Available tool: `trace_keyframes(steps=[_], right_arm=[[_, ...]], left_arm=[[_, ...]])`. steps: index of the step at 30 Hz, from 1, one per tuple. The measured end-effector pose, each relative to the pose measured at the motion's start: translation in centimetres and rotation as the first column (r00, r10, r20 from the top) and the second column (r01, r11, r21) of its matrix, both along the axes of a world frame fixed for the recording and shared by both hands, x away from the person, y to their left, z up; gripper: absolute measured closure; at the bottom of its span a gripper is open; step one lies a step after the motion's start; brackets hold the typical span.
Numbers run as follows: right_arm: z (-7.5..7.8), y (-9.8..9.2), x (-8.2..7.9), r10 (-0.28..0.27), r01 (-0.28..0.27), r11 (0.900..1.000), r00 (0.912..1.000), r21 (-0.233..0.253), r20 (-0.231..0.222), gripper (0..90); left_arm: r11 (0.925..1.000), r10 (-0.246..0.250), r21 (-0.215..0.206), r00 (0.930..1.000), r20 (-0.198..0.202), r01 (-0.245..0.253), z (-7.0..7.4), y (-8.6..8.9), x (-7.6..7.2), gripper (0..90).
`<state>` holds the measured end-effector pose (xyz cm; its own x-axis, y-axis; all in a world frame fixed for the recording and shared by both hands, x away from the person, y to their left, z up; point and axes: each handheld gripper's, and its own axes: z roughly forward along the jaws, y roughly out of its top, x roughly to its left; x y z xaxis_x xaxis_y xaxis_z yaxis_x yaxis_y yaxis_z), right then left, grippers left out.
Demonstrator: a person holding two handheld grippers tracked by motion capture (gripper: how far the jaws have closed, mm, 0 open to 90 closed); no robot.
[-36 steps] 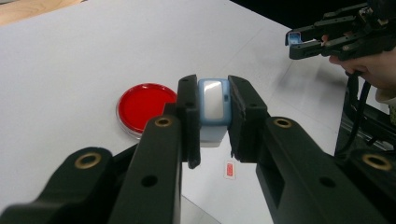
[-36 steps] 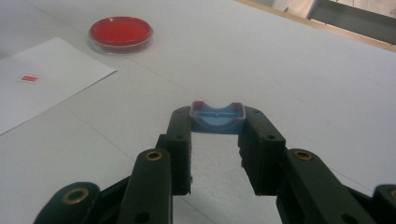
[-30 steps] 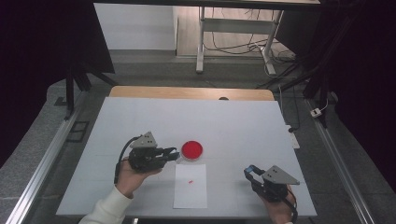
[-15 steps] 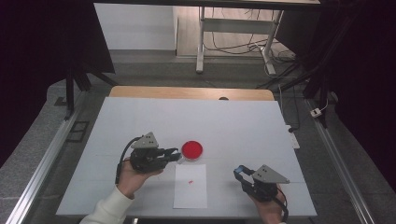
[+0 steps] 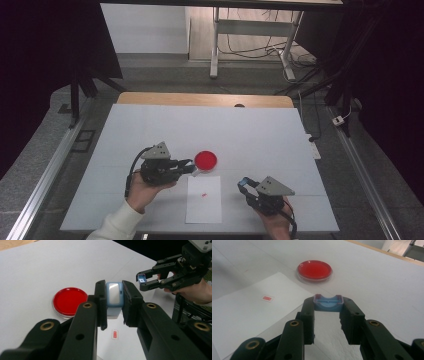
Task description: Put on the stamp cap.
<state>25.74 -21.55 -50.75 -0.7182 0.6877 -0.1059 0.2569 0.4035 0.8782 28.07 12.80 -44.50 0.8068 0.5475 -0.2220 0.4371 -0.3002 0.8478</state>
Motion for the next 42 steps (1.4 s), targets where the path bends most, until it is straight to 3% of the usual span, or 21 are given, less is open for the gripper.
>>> trace_keyframes(steps=[42], right_arm=[[-0.2,6.1,0.0,0.096,-0.096,0.995,0.9945,-0.01,0.043,65.3]], left_arm=[[0.9999,-0.009,-0.01,1.0,-0.002,0.009,-0.1,-0.7,0.0,75.7]])
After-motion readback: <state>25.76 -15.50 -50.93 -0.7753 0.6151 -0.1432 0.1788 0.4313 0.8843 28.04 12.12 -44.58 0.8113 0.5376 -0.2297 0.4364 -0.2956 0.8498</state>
